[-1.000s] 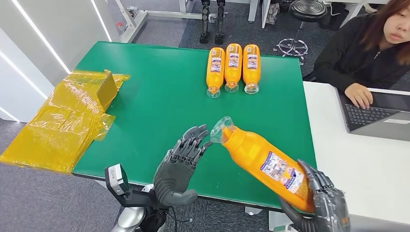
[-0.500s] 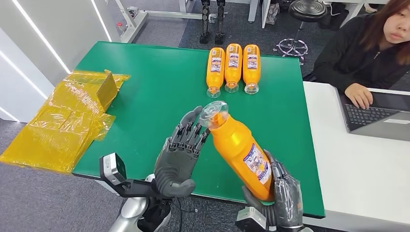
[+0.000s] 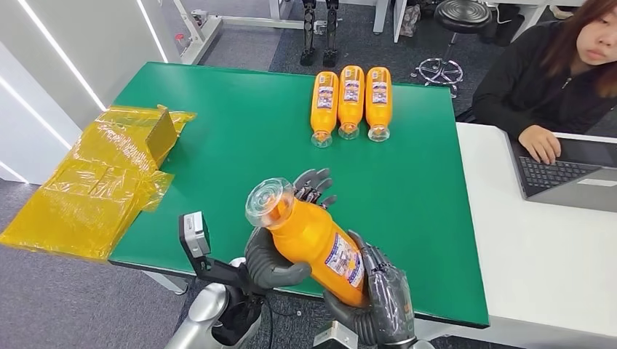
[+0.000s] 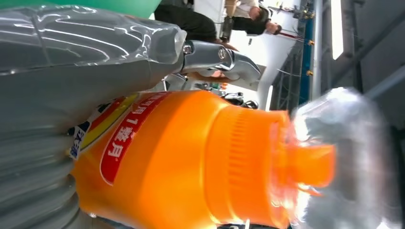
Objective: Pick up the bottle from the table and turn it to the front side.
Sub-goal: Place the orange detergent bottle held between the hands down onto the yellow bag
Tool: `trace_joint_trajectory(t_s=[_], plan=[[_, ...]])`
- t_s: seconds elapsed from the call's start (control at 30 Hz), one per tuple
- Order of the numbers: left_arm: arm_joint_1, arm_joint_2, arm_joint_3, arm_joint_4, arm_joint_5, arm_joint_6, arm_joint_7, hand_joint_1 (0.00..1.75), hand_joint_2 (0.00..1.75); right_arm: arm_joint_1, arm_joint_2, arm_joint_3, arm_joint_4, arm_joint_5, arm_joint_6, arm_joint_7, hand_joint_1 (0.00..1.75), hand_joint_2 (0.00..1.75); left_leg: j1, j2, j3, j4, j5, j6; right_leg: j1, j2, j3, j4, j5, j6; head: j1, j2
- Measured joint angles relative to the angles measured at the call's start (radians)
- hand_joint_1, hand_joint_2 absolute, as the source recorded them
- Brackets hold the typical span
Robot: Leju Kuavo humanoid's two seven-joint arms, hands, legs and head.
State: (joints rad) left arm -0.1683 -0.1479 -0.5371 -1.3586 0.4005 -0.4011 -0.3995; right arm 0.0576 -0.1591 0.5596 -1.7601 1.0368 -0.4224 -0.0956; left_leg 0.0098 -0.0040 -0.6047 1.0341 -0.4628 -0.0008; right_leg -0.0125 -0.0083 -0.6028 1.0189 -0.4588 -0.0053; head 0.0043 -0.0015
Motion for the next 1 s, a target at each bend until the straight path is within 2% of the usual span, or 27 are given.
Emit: trace_joint_trajectory(t_s=[0.17,0.3,0.77,0.8,0.9,0.93,1.0], plan=[[0.0,0.001,0.0,0.025,-0.017,0.004,-0.025,0.0,1.75,-0.007,0.0,0.009,0.005,-0.01,0.007,-0.004,1.75,1.75,0.0,0.0,0.0,0.0,0.0,0.0,0.0,0.0,0.0,0.0,0.0,0.0,0.0,0.0],[0.0,0.003,0.0,0.026,-0.028,0.014,-0.024,1.73,1.75,-0.014,0.0,0.013,0.01,-0.016,0.008,-0.005,1.75,1.75,0.0,0.0,0.0,0.0,0.0,0.0,0.0,0.0,0.0,0.0,0.0,0.0,0.0,0.0],[-0.005,0.02,0.001,0.025,-0.053,0.049,-0.028,1.75,1.75,-0.016,0.005,0.013,0.013,-0.022,0.017,-0.003,1.74,1.75,0.0,0.0,0.0,0.0,0.0,0.0,0.0,0.0,0.0,0.0,0.0,0.0,0.0,0.0],[-0.006,0.021,0.002,0.025,-0.053,0.052,-0.028,1.75,1.75,-0.016,0.006,0.013,0.013,-0.022,0.02,-0.003,1.64,1.75,0.0,0.0,0.0,0.0,0.0,0.0,0.0,0.0,0.0,0.0,0.0,0.0,0.0,0.0],[-0.01,0.022,0.002,0.026,-0.054,0.057,-0.028,1.75,1.75,-0.018,0.01,0.013,0.014,-0.022,0.022,-0.001,0.34,1.75,0.0,0.0,0.0,0.0,0.0,0.0,0.0,0.0,0.0,0.0,0.0,0.0,0.0,0.0],[-0.011,0.023,0.002,0.026,-0.055,0.058,-0.028,1.75,1.75,-0.018,0.011,0.013,0.015,-0.022,0.023,0.0,0.0,1.75,0.0,0.0,0.0,0.0,0.0,0.0,0.0,0.0,0.0,0.0,0.0,0.0,0.0,0.0],[-0.015,0.023,0.002,0.026,-0.058,0.06,-0.028,1.75,1.75,-0.019,0.012,0.014,0.018,-0.022,0.022,0.001,0.0,1.75,0.0,0.0,0.0,0.0,0.0,0.0,0.0,0.0,0.0,0.0,0.0,0.0,0.0,0.0]])
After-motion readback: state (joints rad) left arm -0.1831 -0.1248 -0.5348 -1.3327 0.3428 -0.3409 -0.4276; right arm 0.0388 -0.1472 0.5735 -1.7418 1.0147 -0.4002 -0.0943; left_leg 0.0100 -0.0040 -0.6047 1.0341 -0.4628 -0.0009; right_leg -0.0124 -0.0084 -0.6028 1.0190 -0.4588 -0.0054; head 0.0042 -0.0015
